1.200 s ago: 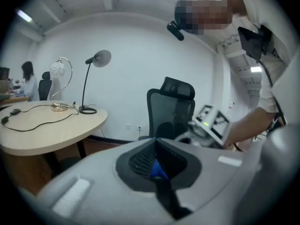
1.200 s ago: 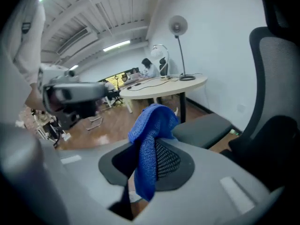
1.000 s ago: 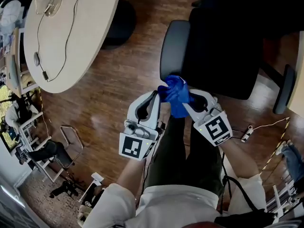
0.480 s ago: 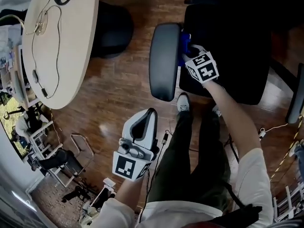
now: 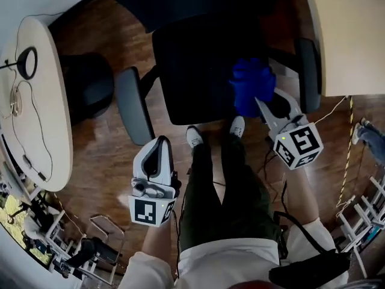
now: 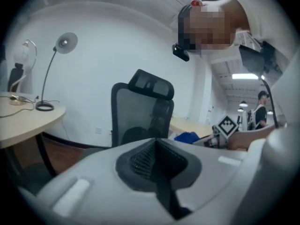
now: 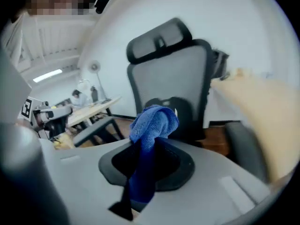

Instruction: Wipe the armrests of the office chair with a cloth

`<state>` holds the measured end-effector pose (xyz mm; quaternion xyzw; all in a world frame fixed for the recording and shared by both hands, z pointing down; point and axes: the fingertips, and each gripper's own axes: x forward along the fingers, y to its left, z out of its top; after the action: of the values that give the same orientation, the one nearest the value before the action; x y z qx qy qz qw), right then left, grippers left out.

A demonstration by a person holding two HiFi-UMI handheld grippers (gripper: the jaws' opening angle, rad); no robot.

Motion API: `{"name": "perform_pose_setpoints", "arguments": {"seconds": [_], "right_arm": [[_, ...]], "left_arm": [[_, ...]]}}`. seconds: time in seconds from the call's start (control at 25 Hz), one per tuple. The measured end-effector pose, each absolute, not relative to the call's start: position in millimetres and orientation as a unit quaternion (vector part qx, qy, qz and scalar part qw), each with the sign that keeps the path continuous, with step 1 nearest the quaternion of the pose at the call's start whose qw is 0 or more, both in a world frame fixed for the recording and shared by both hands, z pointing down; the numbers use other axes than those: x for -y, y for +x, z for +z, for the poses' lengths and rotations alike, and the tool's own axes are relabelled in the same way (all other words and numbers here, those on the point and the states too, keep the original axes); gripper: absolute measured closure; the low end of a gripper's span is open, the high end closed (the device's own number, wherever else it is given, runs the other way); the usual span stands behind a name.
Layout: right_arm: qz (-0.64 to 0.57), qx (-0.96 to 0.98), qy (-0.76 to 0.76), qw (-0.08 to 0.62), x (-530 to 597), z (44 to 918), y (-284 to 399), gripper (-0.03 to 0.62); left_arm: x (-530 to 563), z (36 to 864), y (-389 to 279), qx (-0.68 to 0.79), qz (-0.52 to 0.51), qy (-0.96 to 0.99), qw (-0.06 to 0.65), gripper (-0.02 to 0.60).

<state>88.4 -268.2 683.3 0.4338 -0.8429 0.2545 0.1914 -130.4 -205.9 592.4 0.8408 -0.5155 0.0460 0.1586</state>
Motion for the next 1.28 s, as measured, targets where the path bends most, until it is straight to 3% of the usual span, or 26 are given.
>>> {"name": "perform_pose_setpoints", "arguments": {"seconds": [0.12,0.24,0.4,0.72,0.84,1.0,1.16,1.28], "right_arm": [[0.237,0.769,0.531,0.266,298,676,232,0.520],[0.287,0.734,0.539,0.296,345,707,292,0.520],[0.312,0.726,0.533,0.303,351,716,293,0.522],[0.310,0.702,0.582,0.269,154,694,280,0.522],[0.314,0.729,0.559,0.241,126,706,242,0.522],[0.278,0.753,0.562,0.198,161,778,197,0.523],[0.210,0.706,0.663,0.135,260,827,232,0.522],[0.196,0.670,0.703,0.140,305,870,265,0.522]], "left_arm": [[231,581,-73,0.475,0.009,0.865,0.160,0.581],[241,577,-32,0.445,-0.001,0.881,0.160,0.581],[244,580,-4,0.428,-0.002,0.887,0.171,0.581],[244,602,-1,0.420,0.013,0.887,0.190,0.581],[250,605,-1,0.420,0.008,0.887,0.193,0.581],[249,618,-14,0.425,0.014,0.883,0.199,0.581],[236,629,-29,0.426,0.034,0.880,0.209,0.581],[221,634,-43,0.433,0.042,0.875,0.214,0.581]]}}
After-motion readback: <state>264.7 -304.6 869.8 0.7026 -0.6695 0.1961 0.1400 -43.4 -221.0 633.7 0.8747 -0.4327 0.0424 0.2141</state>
